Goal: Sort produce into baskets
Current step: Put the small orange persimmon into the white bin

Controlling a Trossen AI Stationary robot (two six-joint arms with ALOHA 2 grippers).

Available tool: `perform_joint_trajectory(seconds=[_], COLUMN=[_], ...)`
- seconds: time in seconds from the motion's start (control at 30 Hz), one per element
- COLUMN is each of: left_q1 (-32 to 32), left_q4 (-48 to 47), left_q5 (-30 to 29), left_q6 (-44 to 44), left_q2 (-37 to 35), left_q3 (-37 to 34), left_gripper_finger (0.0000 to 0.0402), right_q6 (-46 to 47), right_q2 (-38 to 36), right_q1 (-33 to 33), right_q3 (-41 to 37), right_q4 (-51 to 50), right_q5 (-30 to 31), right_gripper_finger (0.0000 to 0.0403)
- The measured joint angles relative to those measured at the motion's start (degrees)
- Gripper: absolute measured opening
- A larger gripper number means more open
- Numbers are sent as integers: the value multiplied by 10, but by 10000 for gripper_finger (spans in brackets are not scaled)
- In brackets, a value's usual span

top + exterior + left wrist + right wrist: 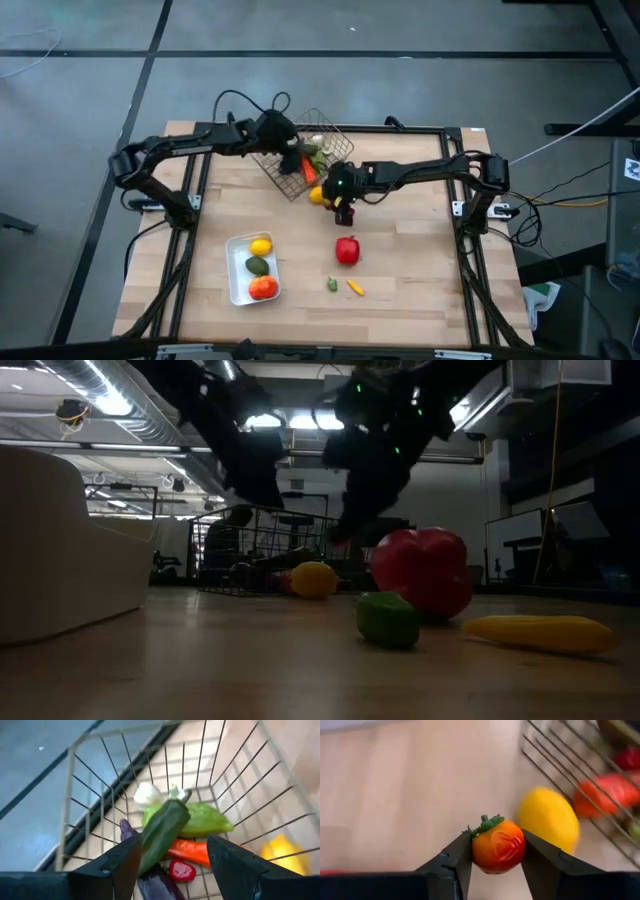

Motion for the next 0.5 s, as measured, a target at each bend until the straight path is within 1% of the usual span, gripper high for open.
perform_joint_trajectory(seconds=[0.17, 0.37, 0.5], left_q1=[-3, -21, -44], left_q4=[-5, -47, -91], left_q5=[0, 0, 0], left_q6=[-14, -23, -49], left_q2=[-73, -177, -245], left_q3=[0, 0, 0], left_gripper_finger=[221, 221, 221], right_q6=[-12, -13, -13], right_q2=[0, 1, 8], right_q1=[45, 90, 110], right_q3=[37, 40, 40], right_q4=[18, 141, 209], right_q5=[0, 0, 0], right_gripper_finger=[148, 149, 149])
